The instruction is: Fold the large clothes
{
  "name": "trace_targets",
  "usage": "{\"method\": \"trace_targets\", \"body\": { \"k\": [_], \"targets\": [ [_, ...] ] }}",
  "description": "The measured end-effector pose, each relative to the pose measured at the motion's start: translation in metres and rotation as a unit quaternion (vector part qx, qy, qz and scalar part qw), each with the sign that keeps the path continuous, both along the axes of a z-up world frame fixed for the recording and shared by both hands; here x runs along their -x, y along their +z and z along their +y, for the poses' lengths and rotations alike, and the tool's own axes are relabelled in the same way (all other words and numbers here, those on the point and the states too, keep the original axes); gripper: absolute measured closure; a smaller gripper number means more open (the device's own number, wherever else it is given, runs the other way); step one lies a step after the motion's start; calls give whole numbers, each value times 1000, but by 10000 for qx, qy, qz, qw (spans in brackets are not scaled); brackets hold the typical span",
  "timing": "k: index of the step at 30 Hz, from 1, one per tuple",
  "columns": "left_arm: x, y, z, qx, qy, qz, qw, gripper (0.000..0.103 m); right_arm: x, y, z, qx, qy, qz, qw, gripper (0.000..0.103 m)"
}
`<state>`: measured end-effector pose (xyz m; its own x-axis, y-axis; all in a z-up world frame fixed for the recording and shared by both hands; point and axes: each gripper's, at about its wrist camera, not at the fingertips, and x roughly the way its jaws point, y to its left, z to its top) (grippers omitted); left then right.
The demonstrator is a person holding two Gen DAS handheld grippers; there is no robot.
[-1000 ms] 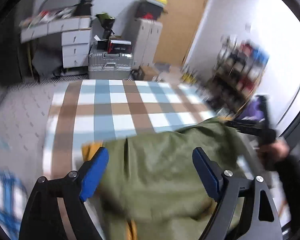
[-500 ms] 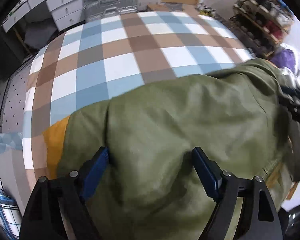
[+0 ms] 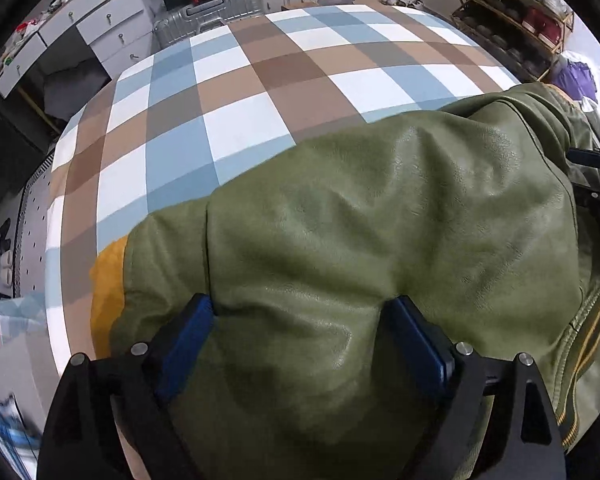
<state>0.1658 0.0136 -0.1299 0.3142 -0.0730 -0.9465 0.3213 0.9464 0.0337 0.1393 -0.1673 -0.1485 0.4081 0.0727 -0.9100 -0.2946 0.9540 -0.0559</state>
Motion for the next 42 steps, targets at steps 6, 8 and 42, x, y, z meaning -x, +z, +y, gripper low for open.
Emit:
{"method": "trace_targets", "body": {
  "k": [6,8,42],
  "targets": [
    [-37,-3,13,-41,111,120,9999,10,-21,2,9,-194,-124,-191,9996,21],
    [-53,-4,19,-86,164,110,9998,9,-36,2,16,-208,-149,-226,9994,21],
    [14,17,7,851,317,-613,9940,38,-24,25,54,81,801,-574,9951,59]
  ]
}}
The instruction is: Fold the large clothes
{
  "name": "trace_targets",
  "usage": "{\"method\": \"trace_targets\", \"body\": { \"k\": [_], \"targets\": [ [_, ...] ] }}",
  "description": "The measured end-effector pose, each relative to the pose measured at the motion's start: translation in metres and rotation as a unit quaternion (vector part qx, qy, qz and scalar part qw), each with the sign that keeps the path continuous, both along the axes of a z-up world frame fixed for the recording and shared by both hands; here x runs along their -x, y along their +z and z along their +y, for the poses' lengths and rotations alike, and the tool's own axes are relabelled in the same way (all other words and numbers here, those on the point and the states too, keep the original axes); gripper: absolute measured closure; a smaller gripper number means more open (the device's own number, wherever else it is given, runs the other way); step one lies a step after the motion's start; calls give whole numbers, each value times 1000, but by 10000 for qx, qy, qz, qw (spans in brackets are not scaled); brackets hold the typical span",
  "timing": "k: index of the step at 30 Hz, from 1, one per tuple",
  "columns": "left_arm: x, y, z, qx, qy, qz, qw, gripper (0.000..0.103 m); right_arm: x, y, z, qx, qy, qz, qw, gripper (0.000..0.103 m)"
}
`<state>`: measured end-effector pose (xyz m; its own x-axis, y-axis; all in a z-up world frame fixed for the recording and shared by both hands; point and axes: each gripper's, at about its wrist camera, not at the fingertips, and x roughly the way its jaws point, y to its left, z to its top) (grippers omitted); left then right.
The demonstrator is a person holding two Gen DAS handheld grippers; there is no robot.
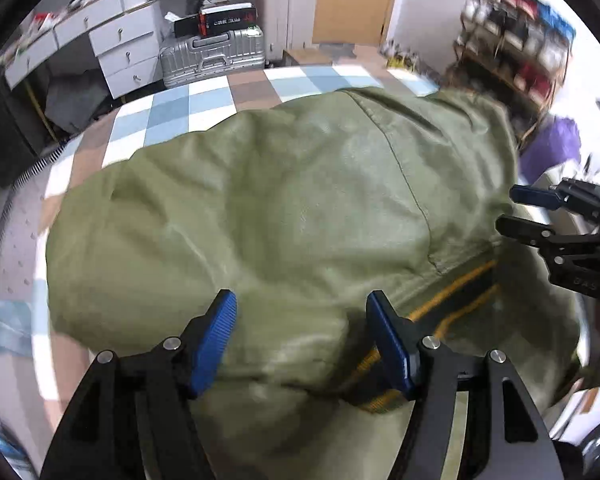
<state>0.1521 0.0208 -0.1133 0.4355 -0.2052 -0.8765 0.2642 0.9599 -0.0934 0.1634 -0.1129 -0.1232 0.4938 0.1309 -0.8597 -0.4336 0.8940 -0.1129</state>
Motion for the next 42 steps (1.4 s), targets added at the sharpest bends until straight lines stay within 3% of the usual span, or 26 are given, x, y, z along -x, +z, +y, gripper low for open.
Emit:
{"method": "trace_targets", "body": {
  "k": [3,5,8,10,14,19,21,25,27,28,31,33,36,37,38,40,42],
  "targets": [
    [-3,-29,-7,-244,-15,156,9996,37,4,-4,-13,-44,-293,-103,9995,45],
    [-5,-28,-15,-391,-15,30,9992,37,-1,-26,-16,43,-460,180,9988,45],
    [6,-10,-11,-367,230,-189,9989,37,1,-24,-20,-175,-698,193,9972,44],
    [19,6,-6,-324,334,-484,9977,37,5,-16,-26,-473,-783,321,9953,50],
    [62,44,6,-199,518,-1366,9891,37,41,24,-39,-1331,-755,-138,9881,47],
    [98,75,18,-42,625,-1941,9790,37,102,72,-43,-2374,-538,-867,9660,44],
    [113,81,19,-56,677,-2034,9767,24,124,85,-42,-2708,-594,-1115,9543,36],
    [148,93,27,106,708,-2276,9711,15,161,101,-34,-3267,-664,-1594,9292,20],
    [154,89,25,80,751,-2339,9693,2,179,104,-30,-3441,-719,-1803,9186,9],
    [162,89,29,114,765,-2388,9680,1,193,103,-29,-3575,-783,-1999,9089,0],
    [180,80,34,176,852,-2410,9666,1,223,95,-29,-3776,-913,-2373,8904,0],
    [184,72,40,219,952,-2405,9657,1,235,86,-28,-3734,-920,-2488,8889,0],
    [184,57,58,291,1207,-2250,9664,1,252,69,-29,-3364,-893,-2668,8987,0],
    [182,50,66,298,1296,-2228,9658,1,249,67,-32,-3272,-1052,-2522,9046,0],
    [181,45,71,281,1388,-2199,9652,1,247,67,-37,-3336,-1170,-2386,9045,0],
    [172,30,86,281,1574,-1883,9690,1,247,66,-47,-3598,-1245,-2400,8930,0],
    [169,18,99,555,1614,-1576,9726,1,242,67,-55,-3511,-1459,-2368,8941,0]
  ]
}}
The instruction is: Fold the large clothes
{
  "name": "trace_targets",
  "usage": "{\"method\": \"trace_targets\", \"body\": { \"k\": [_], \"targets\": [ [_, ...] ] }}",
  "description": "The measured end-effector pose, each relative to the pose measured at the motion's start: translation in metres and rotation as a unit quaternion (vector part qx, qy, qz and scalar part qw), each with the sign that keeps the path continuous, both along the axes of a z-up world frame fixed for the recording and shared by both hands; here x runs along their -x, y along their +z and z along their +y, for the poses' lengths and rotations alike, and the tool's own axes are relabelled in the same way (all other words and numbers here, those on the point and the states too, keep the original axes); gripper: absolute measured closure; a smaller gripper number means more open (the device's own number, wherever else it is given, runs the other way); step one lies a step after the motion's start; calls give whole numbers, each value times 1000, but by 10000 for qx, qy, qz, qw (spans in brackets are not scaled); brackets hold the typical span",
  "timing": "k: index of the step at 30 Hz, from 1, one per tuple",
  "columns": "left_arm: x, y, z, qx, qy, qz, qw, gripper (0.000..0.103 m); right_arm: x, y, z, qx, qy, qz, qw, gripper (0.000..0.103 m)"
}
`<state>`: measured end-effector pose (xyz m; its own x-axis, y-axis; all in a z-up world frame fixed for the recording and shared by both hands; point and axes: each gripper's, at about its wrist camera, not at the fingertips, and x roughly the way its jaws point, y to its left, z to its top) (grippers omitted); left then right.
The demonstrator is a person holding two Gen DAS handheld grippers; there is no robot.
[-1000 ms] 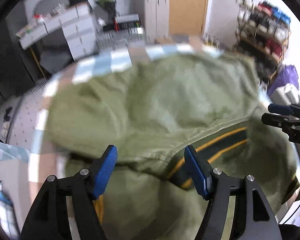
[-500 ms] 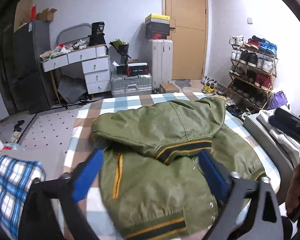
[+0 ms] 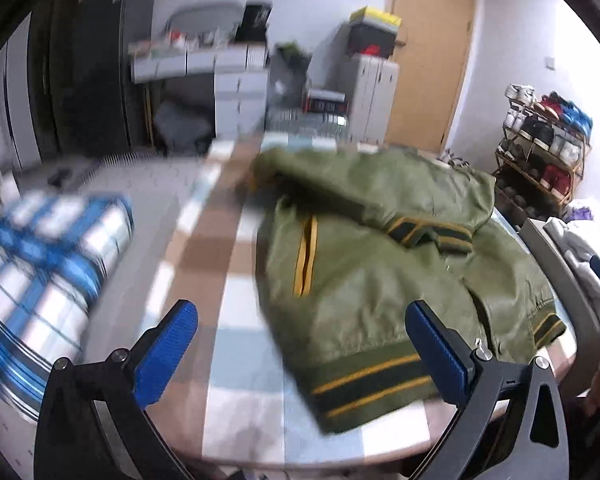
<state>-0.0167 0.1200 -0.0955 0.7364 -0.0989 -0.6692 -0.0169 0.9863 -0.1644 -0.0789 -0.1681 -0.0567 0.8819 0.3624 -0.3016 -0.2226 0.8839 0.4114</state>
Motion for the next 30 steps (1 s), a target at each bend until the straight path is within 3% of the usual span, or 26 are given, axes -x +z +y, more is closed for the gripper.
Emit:
{"method": "trace_targets", "body": {
  "k": [3,5,7,11,13,15,17,23,24,26,30],
  "targets": [
    [-8,-16,10,444,-81,424,9981,2,-6,-2,-9,-266,47,179,9995,0],
    [-13,-20,10,976,-360,596,9928,2,-4,-6,-11,-344,76,246,9991,0],
    [-21,-25,4,934,-459,801,9913,1,-4,-7,-10,-370,95,252,9990,0],
    [-39,-44,1,1299,-512,1505,9787,2,-2,-9,-3,-268,236,254,9990,0],
    [-42,-49,-2,1498,-580,1666,9729,2,0,-9,1,-179,309,233,9991,0],
    [-43,-54,-5,1422,-478,1766,9728,2,3,-7,5,-81,364,169,9992,0],
    [-47,-62,-9,1670,-561,1970,9644,2,6,-6,8,-24,417,130,9990,0],
    [-47,-61,-28,1504,-759,1925,9667,3,10,-3,16,119,551,16,9984,0],
    [-47,-60,-30,1654,-866,1941,9630,10,11,-2,16,103,570,-4,9983,0],
    [-51,-61,-31,1921,-917,1996,9565,13,11,-1,15,40,608,-24,9981,0],
    [-56,-39,-24,2607,-1017,1565,9472,13,10,-2,10,-174,653,16,9977,0]
  ]
}}
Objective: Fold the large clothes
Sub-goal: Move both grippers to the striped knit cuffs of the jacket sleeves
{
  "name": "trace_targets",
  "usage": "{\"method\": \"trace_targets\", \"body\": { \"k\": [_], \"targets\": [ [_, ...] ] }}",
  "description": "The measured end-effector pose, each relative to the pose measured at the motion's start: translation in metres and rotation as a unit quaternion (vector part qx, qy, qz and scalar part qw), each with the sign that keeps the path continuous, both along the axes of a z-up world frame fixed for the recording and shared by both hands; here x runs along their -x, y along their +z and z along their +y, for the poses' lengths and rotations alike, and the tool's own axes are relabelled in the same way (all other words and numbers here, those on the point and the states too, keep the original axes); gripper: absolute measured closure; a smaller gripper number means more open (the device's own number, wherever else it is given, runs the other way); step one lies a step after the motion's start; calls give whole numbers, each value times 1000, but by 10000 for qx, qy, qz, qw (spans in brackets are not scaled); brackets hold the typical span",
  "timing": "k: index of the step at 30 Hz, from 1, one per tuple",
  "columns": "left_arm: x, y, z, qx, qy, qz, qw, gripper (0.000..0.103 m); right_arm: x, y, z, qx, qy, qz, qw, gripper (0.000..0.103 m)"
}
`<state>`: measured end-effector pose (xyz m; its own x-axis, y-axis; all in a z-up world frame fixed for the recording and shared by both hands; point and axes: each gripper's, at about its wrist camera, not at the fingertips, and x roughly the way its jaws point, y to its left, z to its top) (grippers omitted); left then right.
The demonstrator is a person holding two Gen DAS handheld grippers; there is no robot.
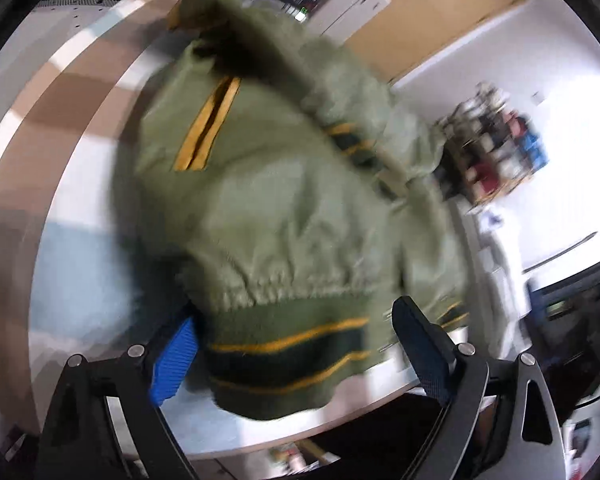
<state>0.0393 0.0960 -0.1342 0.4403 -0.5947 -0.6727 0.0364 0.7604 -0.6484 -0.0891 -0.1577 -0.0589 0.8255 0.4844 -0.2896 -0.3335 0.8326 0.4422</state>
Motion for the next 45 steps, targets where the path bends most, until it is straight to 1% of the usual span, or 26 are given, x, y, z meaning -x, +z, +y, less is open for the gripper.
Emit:
{"method": "trace_targets", "body": {
  "k": [3,4,5,6,8,9,11,16,17,18,19,21,23,25,26,27,29,31,32,34,35,38,40,42,44,45],
  "targets": [
    [2,25,0,301,-139,-583,9977,13,-2,-2,-5,-193,20,101,9998,0],
    [3,29,0,365,-174,-751,9964,13,-3,-2,-5,-217,14,121,9997,0],
    [4,27,2,376,-188,-790,9960,13,-3,-3,-7,-251,13,138,9996,0],
    [4,21,2,325,-186,-722,9967,13,-3,-3,-8,-276,9,137,9995,0],
    [0,3,3,171,-188,-304,9992,13,-2,-3,-11,-328,-31,125,9994,0],
    [-1,-5,3,153,-190,-85,9997,13,-2,-3,-12,-346,-36,129,9993,0],
    [-2,-14,5,209,-140,151,9996,13,-2,-4,-15,-410,-46,177,9990,0],
    [-3,-22,-1,-113,-214,388,9990,14,-3,-5,-13,-417,-79,243,9988,0],
    [-1,-21,-1,-112,-187,336,9992,20,-3,-5,-12,-387,-87,254,9989,0],
    [0,-19,-1,-198,-181,309,9992,35,-3,-5,-11,-371,-94,266,9989,0],
    [2,-17,0,-294,-189,295,9990,38,-3,-5,-11,-344,-98,286,9990,0],
    [3,-15,4,-299,-186,232,9991,63,-4,-5,-12,-394,-81,324,9987,0],
    [4,-10,11,-273,-211,217,9992,75,-7,-6,-20,-601,-105,397,9973,0],
    [4,-4,16,-282,-278,153,9991,79,-14,-11,-36,-954,-110,607,9935,0],
    [4,2,18,-346,-345,106,9988,87,-21,-14,-47,-1088,-89,845,9904,0],
    [2,7,18,-371,-395,57,9985,89,-29,-14,-54,-976,-81,1077,9894,0],
    [1,21,25,-420,-407,-66,9983,89,-47,-15,-73,-404,-235,1662,9850,0],
    [-2,29,30,-538,-425,-48,9976,89,-63,-23,-86,17,-330,2249,9738,0],
    [-4,28,30,-648,-440,-10,9969,89,-73,-31,-95,361,-478,2598,9638,0],
    [-6,23,33,-744,-438,85,9962,89,-82,-42,-104,771,-594,2826,9543,0],
    [-8,20,30,-772,-460,127,9959,89,-90,-53,-108,995,-510,3047,9459,0],
    [-7,10,33,-868,-430,214,9951,89,-104,-82,-114,1048,-186,3590,9273,0],
    [-6,6,37,-938,-387,265,9945,89,-103,-98,-115,972,-30,3769,9211,0],
    [-7,9,39,-1024,-372,250,9937,89,-102,-100,-106,1049,122,3601,9269,4],
    [-9,13,40,-1095,-384,255,9929,89,-100,-102,-97,995,355,3586,9275,8],
    [-9,15,41,-1126,-402,256,9925,89,-99,-104,-92,902,532,3606,9268,20]
  ]
}}
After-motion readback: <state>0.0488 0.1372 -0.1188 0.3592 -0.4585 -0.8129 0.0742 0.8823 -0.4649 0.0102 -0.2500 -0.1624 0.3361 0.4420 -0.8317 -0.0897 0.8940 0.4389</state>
